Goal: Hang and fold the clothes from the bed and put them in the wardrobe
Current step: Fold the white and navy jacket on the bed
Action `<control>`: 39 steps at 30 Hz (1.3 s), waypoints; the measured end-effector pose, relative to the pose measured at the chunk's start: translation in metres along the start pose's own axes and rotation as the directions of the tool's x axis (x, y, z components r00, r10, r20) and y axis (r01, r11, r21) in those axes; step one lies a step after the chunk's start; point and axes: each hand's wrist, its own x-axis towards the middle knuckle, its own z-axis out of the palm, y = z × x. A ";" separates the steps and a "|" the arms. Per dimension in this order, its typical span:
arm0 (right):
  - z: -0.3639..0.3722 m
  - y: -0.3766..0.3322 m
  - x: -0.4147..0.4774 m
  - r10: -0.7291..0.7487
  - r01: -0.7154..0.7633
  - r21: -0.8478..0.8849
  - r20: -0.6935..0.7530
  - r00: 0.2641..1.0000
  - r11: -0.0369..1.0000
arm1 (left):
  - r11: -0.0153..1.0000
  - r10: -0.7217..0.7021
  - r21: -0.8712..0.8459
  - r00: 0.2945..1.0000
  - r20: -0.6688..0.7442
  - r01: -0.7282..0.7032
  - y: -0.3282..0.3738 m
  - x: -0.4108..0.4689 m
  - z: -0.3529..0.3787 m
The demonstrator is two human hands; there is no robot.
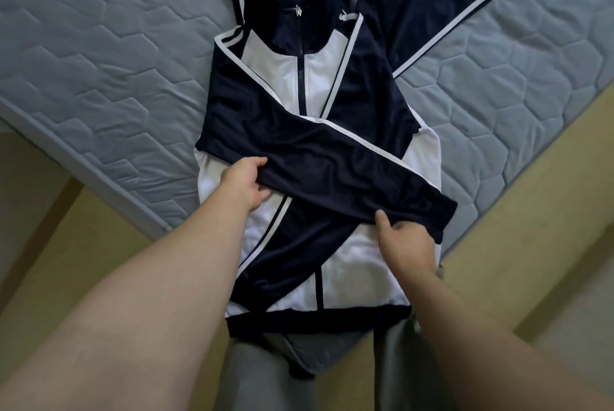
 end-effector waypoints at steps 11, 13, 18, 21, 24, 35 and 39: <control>-0.032 -0.023 0.051 -0.407 0.309 -0.722 0.041 0.913 0.619 | 0.953 0.093 0.289 0.996 -0.016 -0.085 -0.017 0.007 -0.013; -0.037 -0.025 0.049 -0.149 0.268 -0.714 0.226 0.963 0.647 | 0.903 0.094 0.420 0.995 0.016 -0.092 -0.035 0.000 -0.017; -0.034 -0.017 0.042 0.176 0.273 -0.703 0.495 0.851 0.657 | 0.873 0.068 0.482 0.997 0.026 -0.072 -0.070 0.003 -0.035; -0.032 -0.005 0.042 0.102 0.354 -0.748 0.487 0.867 0.561 | 0.833 0.180 0.537 0.983 -0.040 -0.131 -0.079 0.009 -0.040; -0.028 -0.005 0.046 0.087 0.396 -0.790 0.487 0.869 0.468 | 0.802 0.252 0.579 0.963 -0.099 -0.150 -0.076 0.009 -0.037; -0.034 -0.189 0.085 -0.380 0.430 -0.584 0.214 0.900 0.689 | 0.497 0.758 0.819 0.603 -0.250 -0.285 0.061 0.009 0.032; -0.030 -0.268 0.128 -0.445 0.437 -0.119 -0.059 0.893 0.892 | 0.313 0.834 0.884 0.545 -0.082 -0.346 0.131 0.030 0.068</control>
